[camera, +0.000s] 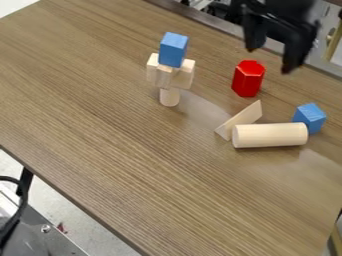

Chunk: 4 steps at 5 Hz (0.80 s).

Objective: Put the blue cube on top of the red polygon

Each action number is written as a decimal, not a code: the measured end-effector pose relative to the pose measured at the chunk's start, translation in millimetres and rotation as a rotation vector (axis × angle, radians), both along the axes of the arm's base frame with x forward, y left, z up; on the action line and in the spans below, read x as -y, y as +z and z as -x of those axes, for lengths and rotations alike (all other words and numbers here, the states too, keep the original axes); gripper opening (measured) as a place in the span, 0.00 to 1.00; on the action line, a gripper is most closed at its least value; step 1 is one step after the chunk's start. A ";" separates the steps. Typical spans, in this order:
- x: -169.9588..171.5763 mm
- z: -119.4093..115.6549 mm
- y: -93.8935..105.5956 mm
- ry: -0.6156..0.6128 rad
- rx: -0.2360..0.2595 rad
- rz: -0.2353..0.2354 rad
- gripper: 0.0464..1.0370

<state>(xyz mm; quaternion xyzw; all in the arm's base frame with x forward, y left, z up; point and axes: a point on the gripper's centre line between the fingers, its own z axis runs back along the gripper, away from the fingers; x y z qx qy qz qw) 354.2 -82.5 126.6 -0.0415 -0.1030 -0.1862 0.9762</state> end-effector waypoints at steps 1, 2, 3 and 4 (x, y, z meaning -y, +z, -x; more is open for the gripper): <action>13.2 -2.3 -7.7 -0.053 0.059 -0.008 0.96; 27.4 -8.4 -16.3 -0.093 0.096 -0.010 0.96; 40.2 -18.1 -25.7 -0.115 0.108 -0.005 0.96; 48.3 -31.1 -32.9 -0.113 0.117 -0.001 0.96</action>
